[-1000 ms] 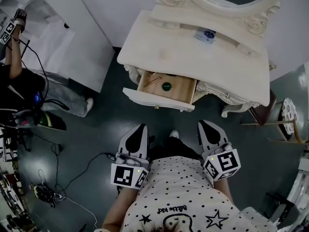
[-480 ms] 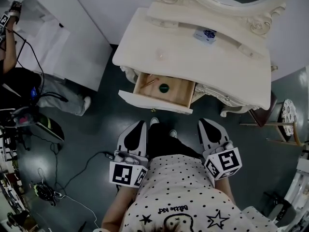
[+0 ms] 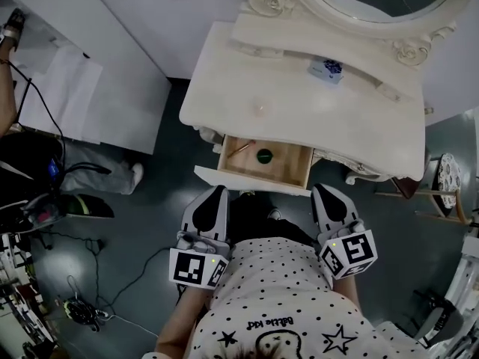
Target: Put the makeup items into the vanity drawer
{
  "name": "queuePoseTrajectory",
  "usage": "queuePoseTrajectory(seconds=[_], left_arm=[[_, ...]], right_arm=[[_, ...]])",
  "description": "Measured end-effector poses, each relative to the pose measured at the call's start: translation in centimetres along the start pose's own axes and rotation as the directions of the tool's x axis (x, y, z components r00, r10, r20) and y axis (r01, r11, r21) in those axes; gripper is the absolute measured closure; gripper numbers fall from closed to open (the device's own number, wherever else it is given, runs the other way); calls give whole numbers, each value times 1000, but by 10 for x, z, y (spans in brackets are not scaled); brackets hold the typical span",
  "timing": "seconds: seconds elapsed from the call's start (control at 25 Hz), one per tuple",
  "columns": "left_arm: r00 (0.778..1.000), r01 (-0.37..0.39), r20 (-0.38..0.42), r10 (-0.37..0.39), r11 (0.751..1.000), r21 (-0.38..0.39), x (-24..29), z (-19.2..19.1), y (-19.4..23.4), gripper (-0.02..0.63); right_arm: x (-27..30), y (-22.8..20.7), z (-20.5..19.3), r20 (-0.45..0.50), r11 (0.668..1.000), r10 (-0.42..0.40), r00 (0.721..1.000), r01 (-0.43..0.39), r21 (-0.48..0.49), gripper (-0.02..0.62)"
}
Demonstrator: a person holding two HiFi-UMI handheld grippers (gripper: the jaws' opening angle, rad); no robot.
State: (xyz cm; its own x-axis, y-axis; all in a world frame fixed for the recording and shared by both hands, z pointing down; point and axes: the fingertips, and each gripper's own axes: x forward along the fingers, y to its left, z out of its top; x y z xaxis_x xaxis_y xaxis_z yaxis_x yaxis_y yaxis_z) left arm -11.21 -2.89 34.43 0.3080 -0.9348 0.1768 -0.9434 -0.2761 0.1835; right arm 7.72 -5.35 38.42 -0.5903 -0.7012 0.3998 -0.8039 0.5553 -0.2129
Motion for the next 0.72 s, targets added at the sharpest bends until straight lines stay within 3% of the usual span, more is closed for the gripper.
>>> queuePoseTrajectory(seconds=[0.36,0.72], left_arm=[[995,97,-13,-97,995,28,42,19,53,600],[991,126,-37,-125,992,19,57,14,75,600]], right_arm=[[52,19,27,33,998,-63,997,63,22,586],[76,19,33,37,995,-101,994,100,24,586]])
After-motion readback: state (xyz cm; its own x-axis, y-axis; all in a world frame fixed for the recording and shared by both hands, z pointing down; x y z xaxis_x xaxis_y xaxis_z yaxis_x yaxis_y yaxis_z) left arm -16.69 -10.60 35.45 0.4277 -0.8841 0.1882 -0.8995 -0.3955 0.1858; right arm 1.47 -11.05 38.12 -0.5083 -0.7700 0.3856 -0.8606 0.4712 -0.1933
